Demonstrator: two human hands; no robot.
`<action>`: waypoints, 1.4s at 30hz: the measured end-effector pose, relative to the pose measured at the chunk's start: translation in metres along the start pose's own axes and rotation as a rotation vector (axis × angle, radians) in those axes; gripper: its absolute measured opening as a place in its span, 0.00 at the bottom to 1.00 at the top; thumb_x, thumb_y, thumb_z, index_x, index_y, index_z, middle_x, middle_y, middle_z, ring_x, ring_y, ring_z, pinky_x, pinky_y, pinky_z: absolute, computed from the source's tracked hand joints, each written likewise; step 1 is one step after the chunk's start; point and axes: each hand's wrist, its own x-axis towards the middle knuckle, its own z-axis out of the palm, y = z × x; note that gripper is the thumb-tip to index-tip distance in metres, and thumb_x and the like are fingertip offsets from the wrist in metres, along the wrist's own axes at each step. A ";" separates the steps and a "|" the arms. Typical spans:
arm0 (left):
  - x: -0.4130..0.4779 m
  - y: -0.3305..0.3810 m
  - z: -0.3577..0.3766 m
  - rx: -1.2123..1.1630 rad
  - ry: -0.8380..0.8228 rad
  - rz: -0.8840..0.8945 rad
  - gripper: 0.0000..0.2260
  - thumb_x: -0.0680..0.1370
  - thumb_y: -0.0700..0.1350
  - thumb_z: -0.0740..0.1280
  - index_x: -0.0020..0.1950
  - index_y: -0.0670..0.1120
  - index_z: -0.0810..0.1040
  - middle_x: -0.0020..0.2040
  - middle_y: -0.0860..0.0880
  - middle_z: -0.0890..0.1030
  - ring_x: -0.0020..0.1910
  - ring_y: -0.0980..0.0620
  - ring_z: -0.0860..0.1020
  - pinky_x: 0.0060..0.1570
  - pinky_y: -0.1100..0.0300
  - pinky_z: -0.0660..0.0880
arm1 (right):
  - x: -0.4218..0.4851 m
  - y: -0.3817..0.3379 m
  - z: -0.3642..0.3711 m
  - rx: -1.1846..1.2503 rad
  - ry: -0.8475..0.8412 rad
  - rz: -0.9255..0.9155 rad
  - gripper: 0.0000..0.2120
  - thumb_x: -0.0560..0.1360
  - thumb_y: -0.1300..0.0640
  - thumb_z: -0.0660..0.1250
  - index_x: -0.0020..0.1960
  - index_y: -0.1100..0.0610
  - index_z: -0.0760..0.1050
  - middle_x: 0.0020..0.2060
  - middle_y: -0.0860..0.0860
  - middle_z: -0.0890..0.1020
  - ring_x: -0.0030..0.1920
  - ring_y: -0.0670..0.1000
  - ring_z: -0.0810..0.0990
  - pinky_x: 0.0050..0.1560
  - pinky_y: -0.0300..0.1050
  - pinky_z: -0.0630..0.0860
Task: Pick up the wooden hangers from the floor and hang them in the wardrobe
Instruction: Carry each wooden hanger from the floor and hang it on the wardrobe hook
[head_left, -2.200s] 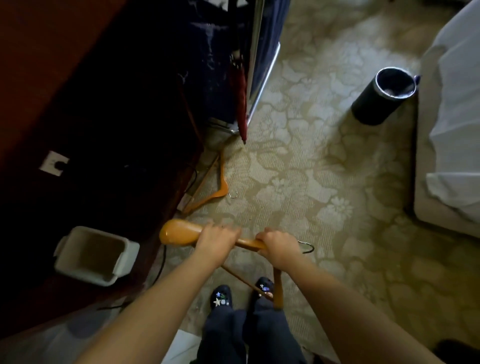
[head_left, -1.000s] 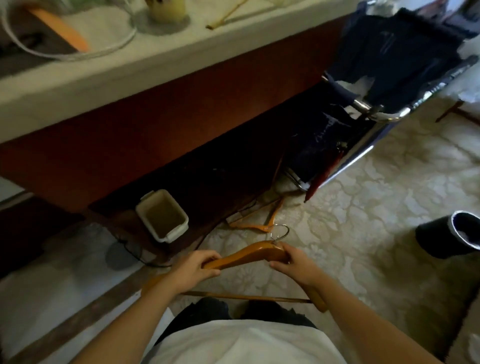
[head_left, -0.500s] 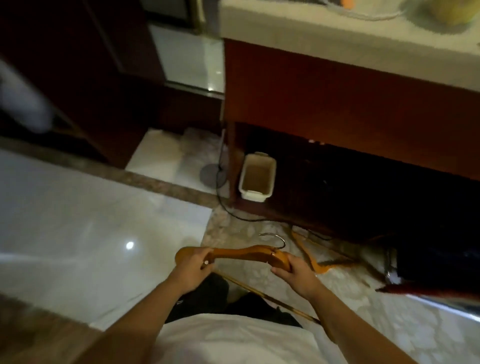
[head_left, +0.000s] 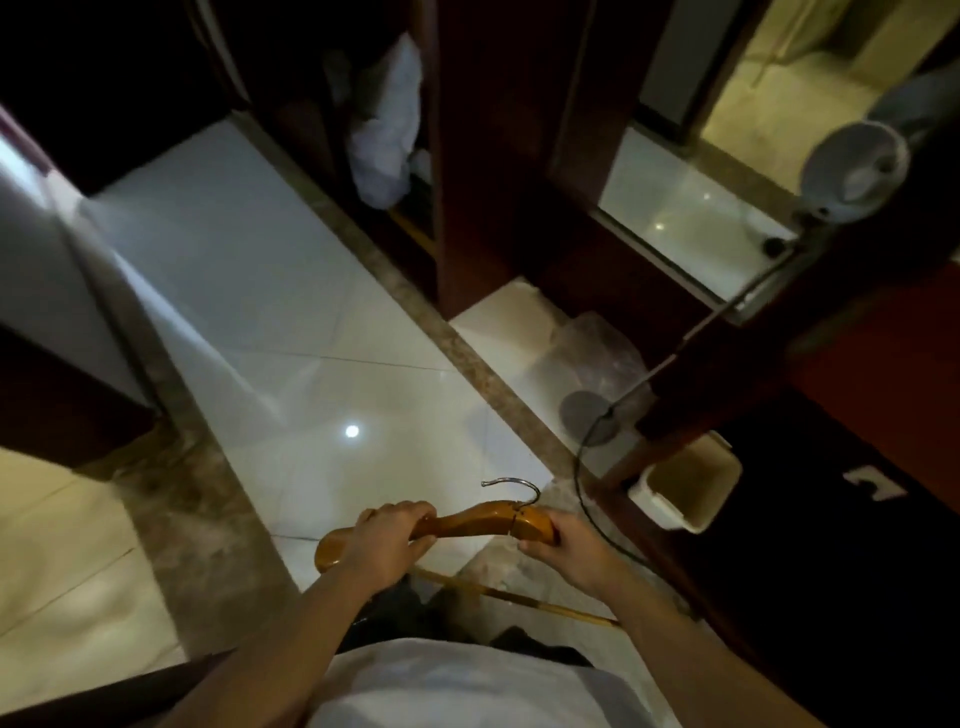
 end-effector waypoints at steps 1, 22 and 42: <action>0.000 -0.018 -0.012 -0.005 0.007 -0.022 0.11 0.79 0.50 0.62 0.61 0.55 0.72 0.54 0.55 0.78 0.53 0.54 0.75 0.62 0.55 0.69 | 0.016 -0.018 0.005 -0.018 -0.021 -0.009 0.10 0.74 0.53 0.69 0.38 0.47 0.69 0.32 0.44 0.72 0.35 0.42 0.72 0.41 0.35 0.69; 0.085 -0.245 -0.227 -0.234 0.149 -0.174 0.04 0.79 0.48 0.63 0.52 0.54 0.70 0.47 0.52 0.73 0.43 0.56 0.73 0.46 0.67 0.69 | 0.303 -0.282 0.039 -0.096 -0.263 -0.194 0.06 0.73 0.58 0.70 0.40 0.52 0.74 0.35 0.45 0.74 0.33 0.38 0.74 0.37 0.27 0.69; 0.342 -0.352 -0.540 -0.063 0.420 -0.137 0.08 0.78 0.51 0.62 0.55 0.50 0.74 0.48 0.51 0.74 0.46 0.53 0.73 0.51 0.56 0.75 | 0.615 -0.498 -0.092 -0.023 0.025 -0.317 0.05 0.72 0.56 0.71 0.47 0.54 0.77 0.39 0.52 0.80 0.43 0.47 0.78 0.46 0.38 0.74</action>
